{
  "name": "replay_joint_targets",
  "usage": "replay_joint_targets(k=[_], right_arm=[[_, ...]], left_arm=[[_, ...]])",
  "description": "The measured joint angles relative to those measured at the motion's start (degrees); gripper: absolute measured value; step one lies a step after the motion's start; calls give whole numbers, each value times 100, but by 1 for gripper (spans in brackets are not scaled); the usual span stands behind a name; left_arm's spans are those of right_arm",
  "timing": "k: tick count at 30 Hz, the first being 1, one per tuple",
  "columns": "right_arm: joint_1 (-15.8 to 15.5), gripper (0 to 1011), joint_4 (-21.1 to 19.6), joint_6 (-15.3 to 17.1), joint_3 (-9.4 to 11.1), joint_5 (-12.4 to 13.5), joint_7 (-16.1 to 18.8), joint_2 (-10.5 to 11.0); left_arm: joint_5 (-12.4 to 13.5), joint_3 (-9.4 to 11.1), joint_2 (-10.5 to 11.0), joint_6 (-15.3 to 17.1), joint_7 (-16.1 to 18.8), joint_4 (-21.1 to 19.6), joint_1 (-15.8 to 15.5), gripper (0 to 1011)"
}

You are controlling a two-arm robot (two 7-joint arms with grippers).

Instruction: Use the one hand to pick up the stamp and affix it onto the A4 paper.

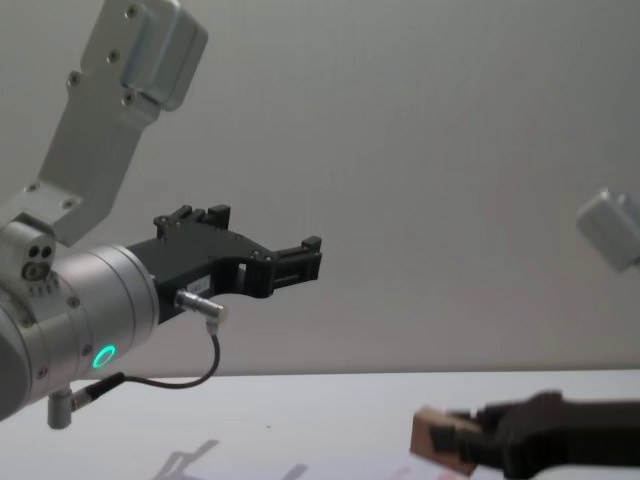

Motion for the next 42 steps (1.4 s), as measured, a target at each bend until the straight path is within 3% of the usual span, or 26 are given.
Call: replay_joint_targets(k=[13, 23, 30, 36, 42], right_arm=[[-386, 217, -920, -308, 274, 447, -742, 347], [-1169, 217, -1780, -321, 559, 1011, -1609, 822], [-1929, 217, -2347, -240, 809, 1522, -2318, 1236], [-2398, 217, -2591, -109, 961, 1848, -2695, 1487], [-2623, 217, -2678, 0, 1039, 2004, -2872, 1623]], left_arm=[[0, 0, 0, 0, 0, 0, 0, 1001], [0, 0, 0, 0, 0, 0, 0, 1001], [0, 0, 0, 0, 0, 0, 0, 1001], [0, 0, 0, 0, 0, 0, 0, 1001], [0, 0, 0, 0, 0, 0, 0, 1001]])
